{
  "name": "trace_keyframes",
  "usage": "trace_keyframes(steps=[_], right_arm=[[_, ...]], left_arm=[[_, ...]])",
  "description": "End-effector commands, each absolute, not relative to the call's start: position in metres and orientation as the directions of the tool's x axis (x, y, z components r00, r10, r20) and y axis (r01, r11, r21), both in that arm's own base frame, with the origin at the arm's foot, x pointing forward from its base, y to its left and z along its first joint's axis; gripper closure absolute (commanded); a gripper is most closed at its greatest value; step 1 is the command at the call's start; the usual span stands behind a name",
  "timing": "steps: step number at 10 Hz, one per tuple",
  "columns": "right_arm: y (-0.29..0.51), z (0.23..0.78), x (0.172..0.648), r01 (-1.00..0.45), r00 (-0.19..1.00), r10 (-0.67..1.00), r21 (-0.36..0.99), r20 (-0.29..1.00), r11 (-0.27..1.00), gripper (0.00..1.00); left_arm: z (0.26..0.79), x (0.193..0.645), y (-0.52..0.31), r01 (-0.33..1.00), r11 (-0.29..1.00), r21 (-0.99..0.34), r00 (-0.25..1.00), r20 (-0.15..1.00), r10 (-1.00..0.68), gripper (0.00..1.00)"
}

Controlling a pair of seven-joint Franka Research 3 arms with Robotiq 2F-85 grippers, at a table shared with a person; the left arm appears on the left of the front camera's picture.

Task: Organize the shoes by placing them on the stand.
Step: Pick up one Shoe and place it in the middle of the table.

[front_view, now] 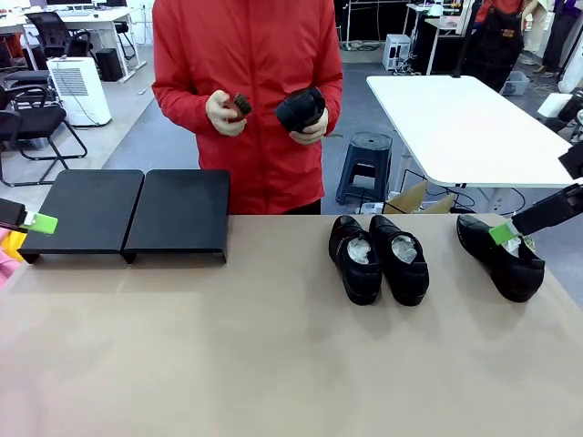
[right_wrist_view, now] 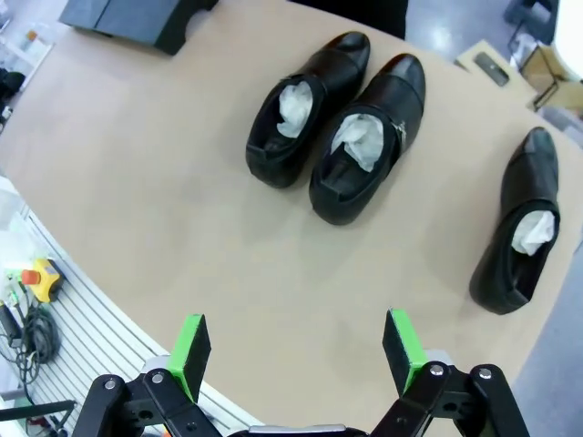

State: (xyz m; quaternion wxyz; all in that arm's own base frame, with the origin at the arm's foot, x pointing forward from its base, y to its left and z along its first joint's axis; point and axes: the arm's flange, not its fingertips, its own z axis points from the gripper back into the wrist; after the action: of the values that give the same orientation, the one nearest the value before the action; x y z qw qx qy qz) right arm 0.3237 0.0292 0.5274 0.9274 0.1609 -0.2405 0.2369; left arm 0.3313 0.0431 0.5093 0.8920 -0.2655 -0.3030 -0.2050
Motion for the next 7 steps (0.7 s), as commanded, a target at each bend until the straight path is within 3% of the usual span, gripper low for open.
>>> trace_keyframes(steps=[1,3,7], right_arm=[[0.028,0.526,0.322,-0.535,0.759,0.380,0.172,0.529,0.827,0.00],[0.054,0.529,0.331,-0.509,0.781,0.354,0.195,0.514,0.838,0.00],[0.152,0.520,0.404,-0.365,0.870,0.295,0.116,0.395,0.924,0.00]], left_arm=[[0.509,0.332,0.044,0.540,0.763,-0.355,0.724,0.658,-0.206,0.00],[0.509,0.332,0.044,0.540,0.763,-0.355,0.724,0.658,-0.206,0.00],[0.509,0.332,0.044,0.540,0.763,-0.355,0.724,0.658,-0.206,0.00]])
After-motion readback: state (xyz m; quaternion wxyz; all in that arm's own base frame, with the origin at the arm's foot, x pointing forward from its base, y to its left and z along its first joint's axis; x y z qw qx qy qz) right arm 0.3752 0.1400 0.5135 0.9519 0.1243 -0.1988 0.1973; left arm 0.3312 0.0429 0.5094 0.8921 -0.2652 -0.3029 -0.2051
